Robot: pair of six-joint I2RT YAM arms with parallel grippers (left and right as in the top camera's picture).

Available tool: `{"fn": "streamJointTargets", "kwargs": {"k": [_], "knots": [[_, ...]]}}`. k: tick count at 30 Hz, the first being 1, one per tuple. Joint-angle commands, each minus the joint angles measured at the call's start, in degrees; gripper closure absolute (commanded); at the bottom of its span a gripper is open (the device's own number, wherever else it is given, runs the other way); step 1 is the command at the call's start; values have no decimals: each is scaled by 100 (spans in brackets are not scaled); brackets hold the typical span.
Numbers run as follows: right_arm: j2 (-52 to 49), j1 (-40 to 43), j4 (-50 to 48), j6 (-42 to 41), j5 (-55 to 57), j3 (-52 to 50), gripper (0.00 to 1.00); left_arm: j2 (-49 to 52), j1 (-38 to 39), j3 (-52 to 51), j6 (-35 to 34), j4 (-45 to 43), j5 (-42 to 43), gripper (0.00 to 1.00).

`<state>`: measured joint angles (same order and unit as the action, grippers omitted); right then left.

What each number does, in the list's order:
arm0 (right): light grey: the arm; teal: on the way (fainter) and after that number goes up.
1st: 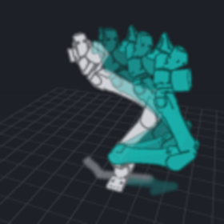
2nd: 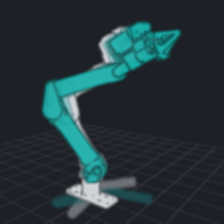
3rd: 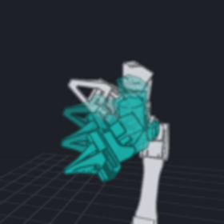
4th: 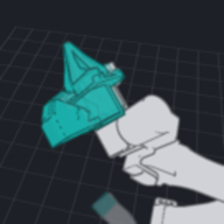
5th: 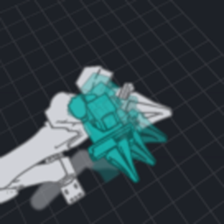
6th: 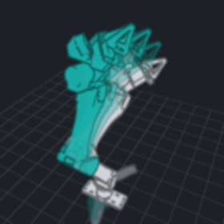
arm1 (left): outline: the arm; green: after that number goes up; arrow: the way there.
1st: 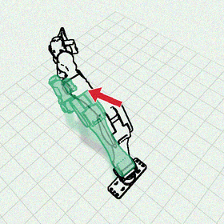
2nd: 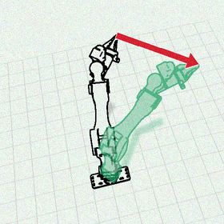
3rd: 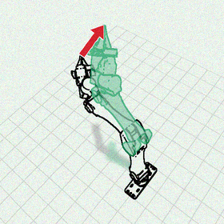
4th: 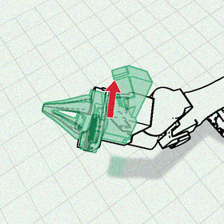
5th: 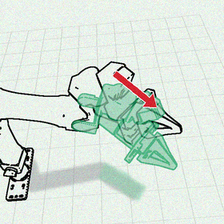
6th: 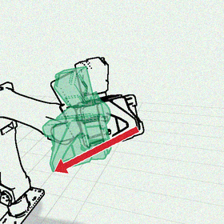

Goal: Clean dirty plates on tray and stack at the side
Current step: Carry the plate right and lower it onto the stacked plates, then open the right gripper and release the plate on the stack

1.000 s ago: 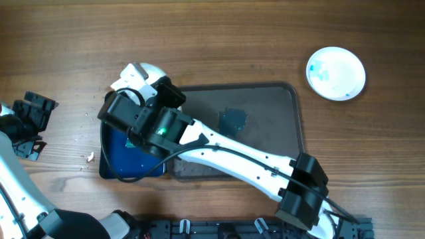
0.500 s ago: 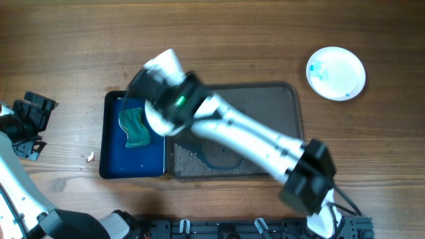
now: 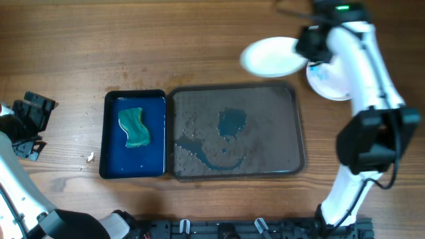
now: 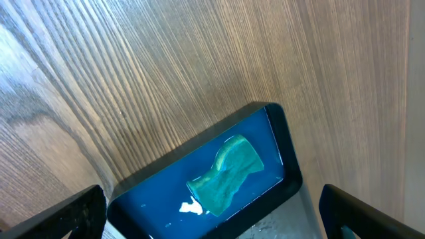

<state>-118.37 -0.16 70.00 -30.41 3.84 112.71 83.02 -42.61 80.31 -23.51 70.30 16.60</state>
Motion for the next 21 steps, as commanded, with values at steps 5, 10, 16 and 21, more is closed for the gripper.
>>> {"fn": "streamJointTargets", "kwargs": {"k": [5, 10, 16, 21], "knots": [[116, 2155, 645, -101, -186, 39, 96, -52, -44, 109, -76, -4, 31, 0], [116, 2424, 640, 127, -208, -208, 96, -52, -44, 109, -76, -4, 31, 0], [109, 2210, 122, 160, -256, -844, 96, -52, -44, 109, -76, -4, 31, 0], [109, 2041, -455, -138, -289, -1449, 96, -52, -44, 109, -76, -4, 31, 0]]}}
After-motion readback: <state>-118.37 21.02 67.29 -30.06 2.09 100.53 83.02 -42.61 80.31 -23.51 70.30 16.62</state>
